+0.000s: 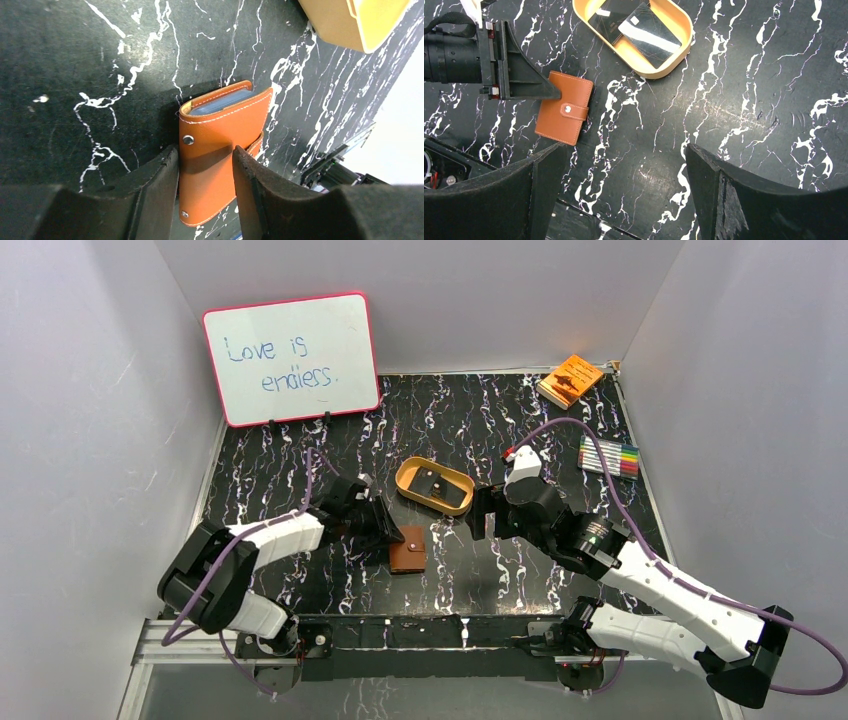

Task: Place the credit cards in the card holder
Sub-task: Place the card holder at the center of the board.

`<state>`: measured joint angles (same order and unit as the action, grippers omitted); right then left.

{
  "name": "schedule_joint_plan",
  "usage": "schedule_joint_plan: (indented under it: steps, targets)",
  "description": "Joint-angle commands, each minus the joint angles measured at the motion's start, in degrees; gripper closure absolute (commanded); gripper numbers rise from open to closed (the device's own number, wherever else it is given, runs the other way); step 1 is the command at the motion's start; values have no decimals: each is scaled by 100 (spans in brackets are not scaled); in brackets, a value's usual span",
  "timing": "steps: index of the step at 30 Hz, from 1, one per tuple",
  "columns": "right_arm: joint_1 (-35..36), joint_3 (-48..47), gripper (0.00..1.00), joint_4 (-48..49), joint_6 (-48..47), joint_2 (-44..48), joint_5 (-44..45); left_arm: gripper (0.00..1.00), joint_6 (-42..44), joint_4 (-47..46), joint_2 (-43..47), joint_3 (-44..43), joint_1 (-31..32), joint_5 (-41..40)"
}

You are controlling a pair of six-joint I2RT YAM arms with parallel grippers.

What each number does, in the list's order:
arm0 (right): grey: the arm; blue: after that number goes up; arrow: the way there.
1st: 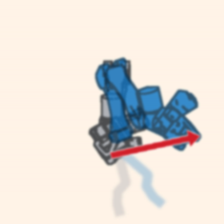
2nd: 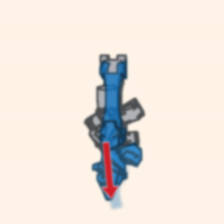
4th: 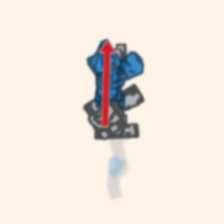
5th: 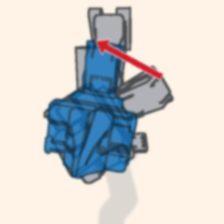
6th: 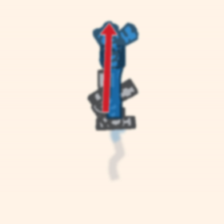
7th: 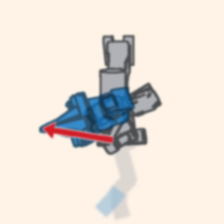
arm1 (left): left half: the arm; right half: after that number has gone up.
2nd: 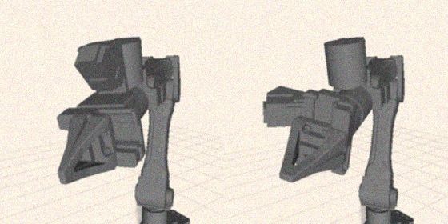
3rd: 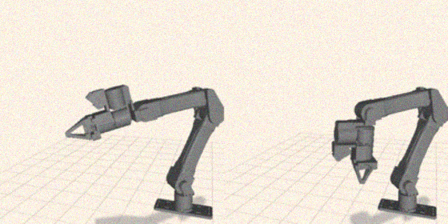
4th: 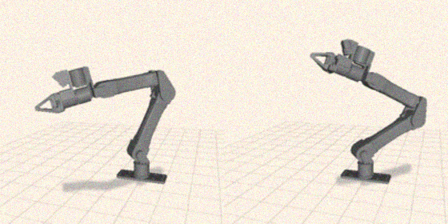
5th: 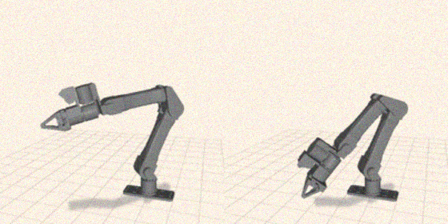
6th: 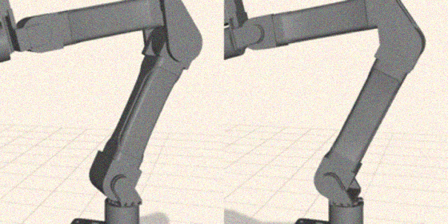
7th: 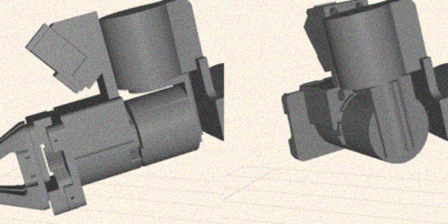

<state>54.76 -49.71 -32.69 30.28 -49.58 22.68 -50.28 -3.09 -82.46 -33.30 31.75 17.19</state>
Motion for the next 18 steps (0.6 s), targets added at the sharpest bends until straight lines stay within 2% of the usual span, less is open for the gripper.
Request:
schedule_joint_plan:
  steps: [1, 7, 11, 15, 18]
  targets:
    - [8, -65, 4, 149, 74, 91, 26, 57, 217, 777, 304, -125, 46, -545]
    - [5, -48, 4, 197, 74, 89, 19, 53, 443, 1524, 861, -369, 182, -1148]
    - [2, -31, 4, 259, 61, 18, -19, 52, 414, 1728, 1141, -501, 613, -1382]
    - [3, -34, 4, 320, 71, -32, -73, 53, 265, 1737, 890, -636, 1168, -1553]
    - [1, -77, 4, 295, 73, -59, -103, 53, 150, 1732, 655, -649, 1312, -1628]
